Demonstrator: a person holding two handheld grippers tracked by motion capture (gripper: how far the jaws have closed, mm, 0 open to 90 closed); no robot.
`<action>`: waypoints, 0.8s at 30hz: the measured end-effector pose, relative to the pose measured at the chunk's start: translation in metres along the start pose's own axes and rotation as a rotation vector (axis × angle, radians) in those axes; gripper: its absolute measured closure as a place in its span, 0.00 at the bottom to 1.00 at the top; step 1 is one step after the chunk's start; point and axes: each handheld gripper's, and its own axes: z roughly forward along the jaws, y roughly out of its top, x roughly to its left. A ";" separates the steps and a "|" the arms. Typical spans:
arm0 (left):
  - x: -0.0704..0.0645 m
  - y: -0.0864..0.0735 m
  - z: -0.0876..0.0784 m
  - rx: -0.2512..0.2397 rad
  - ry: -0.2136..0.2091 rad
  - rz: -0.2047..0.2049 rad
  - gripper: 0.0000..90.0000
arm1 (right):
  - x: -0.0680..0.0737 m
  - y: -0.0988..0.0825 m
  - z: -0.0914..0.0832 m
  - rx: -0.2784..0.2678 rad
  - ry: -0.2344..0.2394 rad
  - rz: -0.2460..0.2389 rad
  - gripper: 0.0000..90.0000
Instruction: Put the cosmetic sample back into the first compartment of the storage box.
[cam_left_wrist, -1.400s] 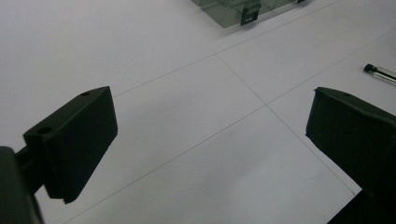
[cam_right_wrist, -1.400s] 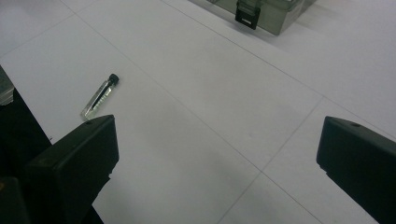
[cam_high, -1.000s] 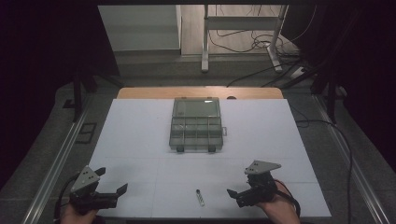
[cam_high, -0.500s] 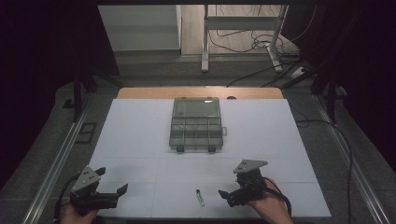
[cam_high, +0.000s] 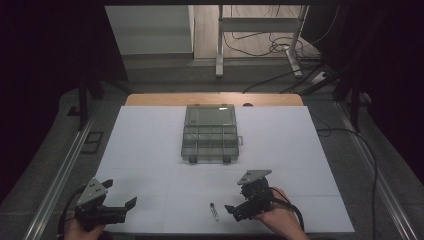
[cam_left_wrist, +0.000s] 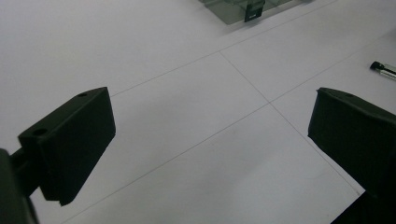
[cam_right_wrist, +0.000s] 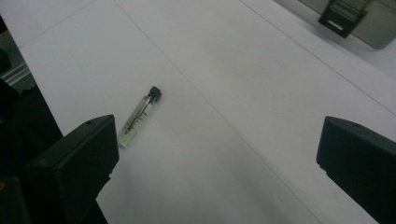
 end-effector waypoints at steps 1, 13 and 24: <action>0.000 0.000 0.000 0.001 0.002 0.001 0.01 | 0.001 0.001 0.001 0.000 0.007 -0.001 0.00; -0.001 0.000 0.001 0.007 0.013 0.000 0.02 | 0.012 0.012 0.015 0.050 0.013 -0.024 0.04; -0.001 0.001 0.001 0.012 0.017 0.005 0.02 | 0.019 0.018 0.026 0.088 0.055 -0.044 0.36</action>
